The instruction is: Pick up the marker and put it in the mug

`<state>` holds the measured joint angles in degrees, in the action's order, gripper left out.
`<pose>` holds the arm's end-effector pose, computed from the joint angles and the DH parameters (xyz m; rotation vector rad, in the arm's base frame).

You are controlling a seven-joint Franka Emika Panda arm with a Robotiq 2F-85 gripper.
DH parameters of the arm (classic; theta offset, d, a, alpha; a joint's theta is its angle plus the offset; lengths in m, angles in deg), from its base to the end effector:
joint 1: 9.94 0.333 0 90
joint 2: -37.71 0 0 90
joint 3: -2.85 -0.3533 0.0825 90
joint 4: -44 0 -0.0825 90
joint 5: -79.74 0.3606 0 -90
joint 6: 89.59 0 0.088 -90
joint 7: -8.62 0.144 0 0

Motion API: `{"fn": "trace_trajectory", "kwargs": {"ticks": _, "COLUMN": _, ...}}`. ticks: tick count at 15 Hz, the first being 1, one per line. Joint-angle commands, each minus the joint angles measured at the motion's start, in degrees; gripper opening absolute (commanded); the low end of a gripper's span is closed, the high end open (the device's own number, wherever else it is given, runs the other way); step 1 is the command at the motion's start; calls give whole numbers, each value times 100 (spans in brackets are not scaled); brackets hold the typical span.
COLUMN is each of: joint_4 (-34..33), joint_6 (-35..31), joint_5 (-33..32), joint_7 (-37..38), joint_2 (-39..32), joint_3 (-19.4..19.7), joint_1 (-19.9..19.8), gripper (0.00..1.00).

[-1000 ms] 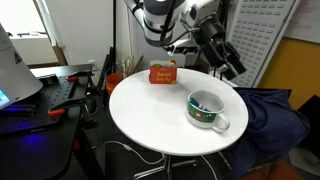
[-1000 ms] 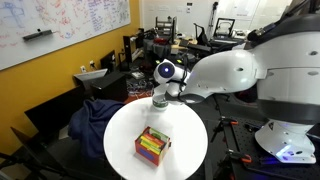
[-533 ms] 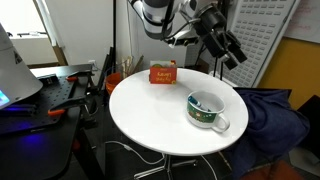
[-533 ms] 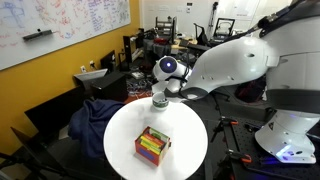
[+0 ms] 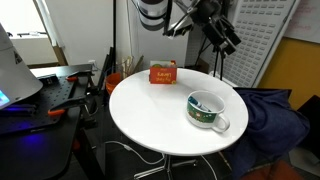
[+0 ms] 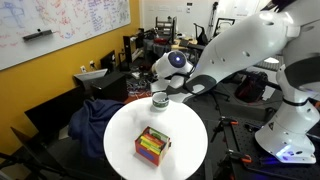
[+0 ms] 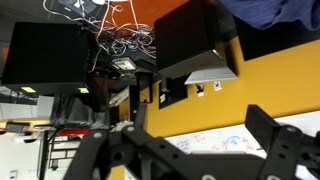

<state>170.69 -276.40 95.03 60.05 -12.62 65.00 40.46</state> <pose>0.6128 -0.0943 0.2718 2.2616 -1.1722 1.1561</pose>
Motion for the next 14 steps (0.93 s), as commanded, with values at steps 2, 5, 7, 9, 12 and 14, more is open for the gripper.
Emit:
{"fn": "trace_trajectory", "kwargs": {"ticks": 2, "joint_4": 390, "joint_6": -704, "joint_5": 19, "joint_7": -1098, "joint_2": 1283, "joint_3": -668, "joint_1": -333, "gripper": 100}}
{"fn": "trace_trajectory", "kwargs": {"ticks": 5, "joint_4": 505, "joint_6": -995, "joint_5": -43, "joint_7": -1830, "joint_2": 1993, "joint_3": -1384, "joint_1": -846, "gripper": 100}}
{"fn": "trace_trajectory", "kwargs": {"ticks": 7, "joint_4": 574, "joint_6": -1035, "joint_5": -55, "joint_7": -2348, "joint_2": 2460, "joint_3": -2014, "joint_1": -1346, "gripper": 100}}
{"fn": "trace_trajectory", "kwargs": {"ticks": 9, "joint_4": 621, "joint_6": -939, "joint_5": -41, "joint_7": -2848, "joint_2": 2873, "joint_3": -2740, "joint_1": -1963, "gripper": 100}}
{"fn": "trace_trajectory", "kwargs": {"ticks": 12, "joint_4": 684, "joint_6": -765, "joint_5": -218, "joint_7": -3272, "joint_2": 3316, "joint_3": -3898, "joint_1": -3019, "gripper": 100}}
{"fn": "trace_trajectory", "kwargs": {"ticks": 14, "joint_4": 751, "joint_6": -645, "joint_5": -312, "joint_7": -3374, "joint_2": 3500, "joint_3": -4561, "joint_1": -3638, "gripper": 100}}
